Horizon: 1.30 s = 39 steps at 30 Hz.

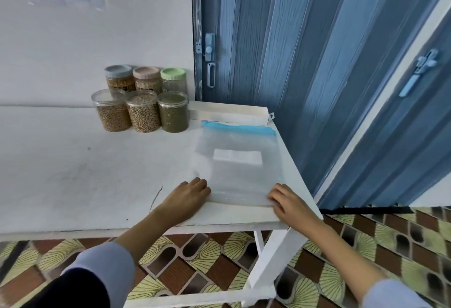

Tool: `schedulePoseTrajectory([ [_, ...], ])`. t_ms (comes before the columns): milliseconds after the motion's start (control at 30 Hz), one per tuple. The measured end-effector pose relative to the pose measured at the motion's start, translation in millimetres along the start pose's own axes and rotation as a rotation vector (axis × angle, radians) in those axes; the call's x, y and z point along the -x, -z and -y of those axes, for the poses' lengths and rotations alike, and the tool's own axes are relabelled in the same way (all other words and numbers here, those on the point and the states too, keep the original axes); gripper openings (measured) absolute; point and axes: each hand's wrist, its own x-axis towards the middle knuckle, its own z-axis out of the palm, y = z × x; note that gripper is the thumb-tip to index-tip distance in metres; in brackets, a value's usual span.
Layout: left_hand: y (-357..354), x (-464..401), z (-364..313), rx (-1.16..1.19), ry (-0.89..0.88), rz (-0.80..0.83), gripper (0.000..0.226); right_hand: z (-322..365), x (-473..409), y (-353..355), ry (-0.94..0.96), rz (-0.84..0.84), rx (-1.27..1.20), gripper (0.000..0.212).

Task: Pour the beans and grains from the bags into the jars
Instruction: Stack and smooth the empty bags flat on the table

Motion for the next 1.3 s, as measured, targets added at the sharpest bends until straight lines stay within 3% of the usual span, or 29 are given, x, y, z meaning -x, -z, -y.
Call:
schedulePoseTrajectory([
  [233, 1, 12, 5, 0.109, -0.021, -0.071, 0.031, -10, 21, -22, 0.022, -0.307, 0.005, 0.017],
  [333, -2, 16, 10, 0.166, 0.012, -0.11, 0.011, -12, 24, -23, 0.001, -0.337, -0.015, 0.018],
  [367, -1, 17, 11, 0.206, 0.06, -0.125, 0.008, -13, 24, -22, -0.021, -0.326, -0.055, 0.017],
  [467, 1, 17, 16, 0.416, 0.279, -0.122, 0.024, -12, 20, -9, -0.189, -0.307, -0.324, 0.006],
  [600, 0, 8, 18, 0.568, 0.49, -0.122, 0.006, -13, 3, 9, -0.547, -0.177, -0.603, 0.006],
  [733, -5, -1, 17, 0.603, 0.764, -0.073, 0.013, -11, -12, 12, -0.674, -0.156, -0.59, 0.011],
  [833, -5, -11, 17, 0.661, 0.887, -0.031, 0.007, -6, -16, 5, -0.66, -0.231, -0.423, 0.017],
  [900, -4, -17, 16, 0.643, 0.932, 0.021, 0.018, -3, -17, -1, -0.631, -0.272, -0.325, 0.022],
  [967, -6, -20, 15, 0.563, 0.884, 0.058, 0.023, 2, -17, -3, -0.583, -0.26, -0.182, 0.017],
  [1067, -10, -18, 16, 0.464, 0.689, -0.01, 0.012, 3, -15, -6, -0.472, -0.257, 0.055, 0.012],
  [1167, -15, -12, 21, 0.401, 0.552, -0.044, 0.009, 3, -12, -9, -0.408, -0.246, 0.109, 0.022],
  [1300, -14, -1, 26, 0.334, 0.328, -0.126, 0.008, -10, -3, -15, -0.231, -0.371, 0.142, 0.012],
])
